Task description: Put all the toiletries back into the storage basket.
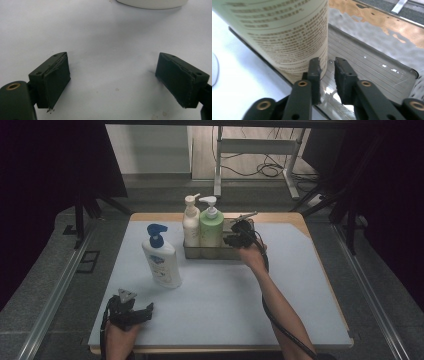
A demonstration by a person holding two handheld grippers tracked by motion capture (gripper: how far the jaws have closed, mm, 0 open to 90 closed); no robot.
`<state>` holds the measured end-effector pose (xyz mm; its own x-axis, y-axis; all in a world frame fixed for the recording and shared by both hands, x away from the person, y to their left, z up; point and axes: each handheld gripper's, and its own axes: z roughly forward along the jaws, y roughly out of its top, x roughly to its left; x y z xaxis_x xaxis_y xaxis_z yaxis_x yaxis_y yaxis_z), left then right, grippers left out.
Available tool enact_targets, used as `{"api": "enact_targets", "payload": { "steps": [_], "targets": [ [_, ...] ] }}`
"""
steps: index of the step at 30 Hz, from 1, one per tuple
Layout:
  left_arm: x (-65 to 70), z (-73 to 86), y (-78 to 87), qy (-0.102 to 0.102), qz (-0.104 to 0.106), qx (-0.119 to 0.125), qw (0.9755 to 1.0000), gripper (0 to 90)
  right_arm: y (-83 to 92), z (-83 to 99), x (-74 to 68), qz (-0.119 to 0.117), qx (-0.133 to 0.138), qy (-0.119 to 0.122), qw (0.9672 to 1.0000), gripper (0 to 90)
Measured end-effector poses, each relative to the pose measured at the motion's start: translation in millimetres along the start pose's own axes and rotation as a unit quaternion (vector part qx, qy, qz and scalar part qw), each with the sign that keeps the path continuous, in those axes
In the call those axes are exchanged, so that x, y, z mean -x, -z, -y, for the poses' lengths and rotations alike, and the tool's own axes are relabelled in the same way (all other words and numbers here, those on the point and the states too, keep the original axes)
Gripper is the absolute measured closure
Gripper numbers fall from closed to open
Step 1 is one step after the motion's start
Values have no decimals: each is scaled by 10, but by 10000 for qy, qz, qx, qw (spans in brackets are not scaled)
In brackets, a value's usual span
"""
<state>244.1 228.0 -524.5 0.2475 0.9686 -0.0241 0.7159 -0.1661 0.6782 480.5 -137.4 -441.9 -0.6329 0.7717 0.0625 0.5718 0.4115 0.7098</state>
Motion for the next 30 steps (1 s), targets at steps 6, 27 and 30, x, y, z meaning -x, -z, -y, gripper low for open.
{"api": "enact_targets", "payload": {
  "steps": [6,27,30],
  "targets": [
    [0,0,0,-1,-2,0,10000,118,118,40,-15,-83,86,108,9999,576],
    [8,-4,0,10,-28,-8,10000,120,556,268,-139,-187,431,583,9972,225],
    [6,-3,0,13,-23,-7,10000,120,615,303,-159,-221,447,639,9967,188]
  ]
}}
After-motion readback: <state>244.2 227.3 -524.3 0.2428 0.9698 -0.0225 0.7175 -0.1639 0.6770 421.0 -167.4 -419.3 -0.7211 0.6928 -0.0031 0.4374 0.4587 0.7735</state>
